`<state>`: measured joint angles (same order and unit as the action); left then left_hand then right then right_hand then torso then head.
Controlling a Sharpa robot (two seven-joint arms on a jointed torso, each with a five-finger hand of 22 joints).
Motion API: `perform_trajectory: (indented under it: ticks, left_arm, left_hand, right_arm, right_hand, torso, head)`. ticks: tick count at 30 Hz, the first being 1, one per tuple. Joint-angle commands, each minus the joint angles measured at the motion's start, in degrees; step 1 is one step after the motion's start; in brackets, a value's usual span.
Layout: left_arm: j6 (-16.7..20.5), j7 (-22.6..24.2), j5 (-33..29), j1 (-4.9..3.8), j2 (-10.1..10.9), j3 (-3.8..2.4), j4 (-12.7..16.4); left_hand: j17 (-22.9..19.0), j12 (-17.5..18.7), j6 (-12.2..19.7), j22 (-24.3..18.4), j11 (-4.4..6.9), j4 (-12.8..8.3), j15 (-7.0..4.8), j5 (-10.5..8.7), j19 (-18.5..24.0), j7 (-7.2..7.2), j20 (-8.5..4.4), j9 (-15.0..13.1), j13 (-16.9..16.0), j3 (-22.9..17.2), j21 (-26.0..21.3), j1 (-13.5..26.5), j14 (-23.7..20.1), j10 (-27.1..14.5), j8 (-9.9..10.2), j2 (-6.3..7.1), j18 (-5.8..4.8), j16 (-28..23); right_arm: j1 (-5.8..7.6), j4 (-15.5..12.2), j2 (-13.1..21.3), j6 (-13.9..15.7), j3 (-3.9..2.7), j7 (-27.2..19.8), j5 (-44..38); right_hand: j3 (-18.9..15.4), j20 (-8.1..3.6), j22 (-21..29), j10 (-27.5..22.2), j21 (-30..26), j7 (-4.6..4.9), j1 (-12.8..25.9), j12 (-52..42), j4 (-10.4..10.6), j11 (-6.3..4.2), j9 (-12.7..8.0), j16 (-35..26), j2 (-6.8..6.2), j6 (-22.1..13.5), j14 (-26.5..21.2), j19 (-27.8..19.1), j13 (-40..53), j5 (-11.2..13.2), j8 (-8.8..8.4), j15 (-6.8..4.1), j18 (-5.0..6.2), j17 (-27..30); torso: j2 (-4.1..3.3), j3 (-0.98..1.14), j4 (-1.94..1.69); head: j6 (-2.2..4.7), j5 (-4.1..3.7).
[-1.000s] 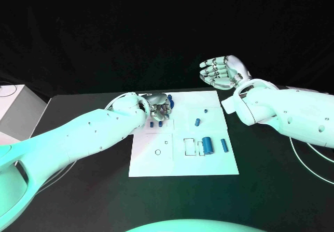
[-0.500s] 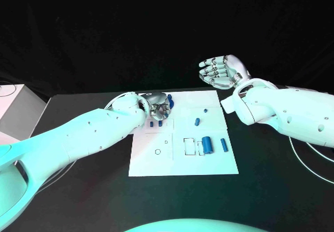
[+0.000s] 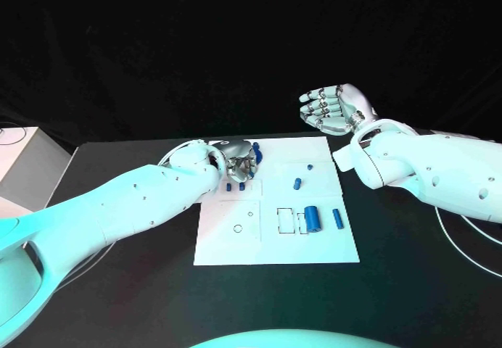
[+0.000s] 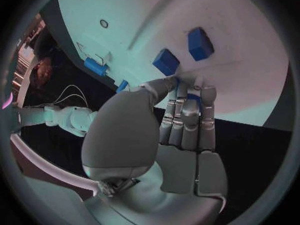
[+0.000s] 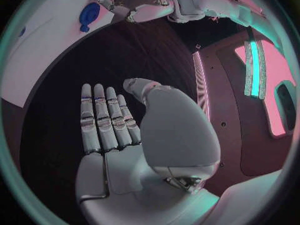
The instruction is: Assemble the parts on the task board
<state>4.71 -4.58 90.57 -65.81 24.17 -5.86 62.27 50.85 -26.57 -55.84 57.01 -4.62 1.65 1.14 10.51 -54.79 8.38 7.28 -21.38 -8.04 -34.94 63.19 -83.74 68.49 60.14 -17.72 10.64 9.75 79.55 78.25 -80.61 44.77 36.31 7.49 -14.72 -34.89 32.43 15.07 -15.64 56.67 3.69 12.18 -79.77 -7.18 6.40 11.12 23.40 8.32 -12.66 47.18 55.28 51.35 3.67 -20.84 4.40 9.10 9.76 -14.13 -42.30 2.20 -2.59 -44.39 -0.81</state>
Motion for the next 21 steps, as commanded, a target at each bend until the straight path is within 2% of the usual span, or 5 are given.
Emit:
perform_trajectory:
  ticks: [1,9,13,16,21]
  left_arm:
    - [2.2,1.5,-0.7,0.16,0.1,0.07,0.1]
    - [4.2,2.1,-1.8,0.29,1.1,-0.03,1.4]
    - [4.4,2.2,-2.6,0.33,2.2,-0.41,2.8]
    - [4.4,2.0,-3.1,0.34,2.9,-1.12,3.7]
    - [3.7,1.6,-4.2,0.34,4.9,-2.88,5.8]
  left_hand:
    - [0.6,0.5,-0.5,0.5,-0.09,-0.3,0.04,-0.17,-0.9,-0.02,-0.19,-0.3,-0.1,-0.1,0.6,0.5,0.8,0.7,-0.4,-0.01,-0.44,0.5]
    - [1.0,1.3,-0.6,0.9,-0.18,-0.3,0.06,-0.15,-1.4,0.06,-0.23,-0.3,-0.1,0.0,1.0,1.1,1.4,1.0,-0.1,0.10,-0.56,0.7]
    - [0.9,1.7,-0.6,0.8,-0.22,-0.3,0.10,-0.13,-1.3,0.09,-0.23,-0.3,0.0,-0.1,0.9,1.2,1.4,1.0,0.0,0.13,-0.54,0.7]
    - [0.9,1.7,-0.6,0.8,-0.23,-0.3,0.10,-0.14,-1.3,0.10,-0.23,-0.3,0.0,-0.1,0.9,1.2,1.4,1.0,0.1,0.14,-0.55,0.7]
    - [1.0,1.9,-0.6,0.9,-0.25,-0.3,0.12,-0.14,-1.4,0.13,-0.21,-0.3,0.0,-0.1,0.9,1.3,1.5,1.1,0.1,0.14,-0.58,0.8]
  right_arm:
    - [-0.03,0.0,0.0,-1.0,-0.02,-0.5,0.0]
    - [-0.09,0.0,0.1,-1.2,-0.01,-0.4,0.0]
    - [-0.12,0.1,0.2,-1.3,-0.01,-0.3,0.0]
    - [-0.13,0.2,0.3,-1.3,-0.01,-0.2,0.0]
    - [-0.15,0.2,0.4,-1.3,0.00,-0.2,0.0]
  right_hand:
    - [-0.2,0.07,0.1,0.0,-0.1,2.80,0.5,0.3,-0.1,0.35,-0.1,-0.2,-0.08,0.4,0.2,0.4,-0.1,-0.4,-0.20,-0.04,0.68,0.1]
    - [-0.2,0.08,0.1,0.0,-0.1,2.81,0.6,0.3,-0.1,0.36,-0.1,-0.3,-0.09,0.4,0.2,0.4,-0.1,-0.4,-0.20,-0.03,0.67,0.1]
    - [-0.2,0.09,0.2,0.0,-0.1,2.82,0.6,0.3,-0.1,0.37,-0.1,-0.3,-0.09,0.4,0.2,0.3,-0.1,-0.4,-0.20,-0.02,0.67,0.2]
    - [-0.2,0.09,0.2,0.0,-0.1,2.82,0.6,0.3,-0.1,0.37,-0.1,-0.3,-0.09,0.4,0.2,0.3,-0.1,-0.4,-0.20,-0.02,0.67,0.2]
    - [-0.3,0.11,0.4,-0.1,-0.2,2.83,0.7,0.4,-0.1,0.38,-0.1,-0.4,-0.11,0.4,0.2,0.3,-0.1,-0.4,-0.22,0.01,0.66,0.2]
  torso:
    - [0.00,0.01,0.05]
    - [-0.01,0.00,0.12]
    - [0.03,-0.02,0.03]
    - [0.13,-0.02,-0.08]
    - [0.16,-0.06,-0.18]
  head:
    - [0.12,-0.04]
    - [0.37,-0.11]
    - [0.43,-0.19]
    - [0.43,-0.23]
    - [0.61,-0.09]
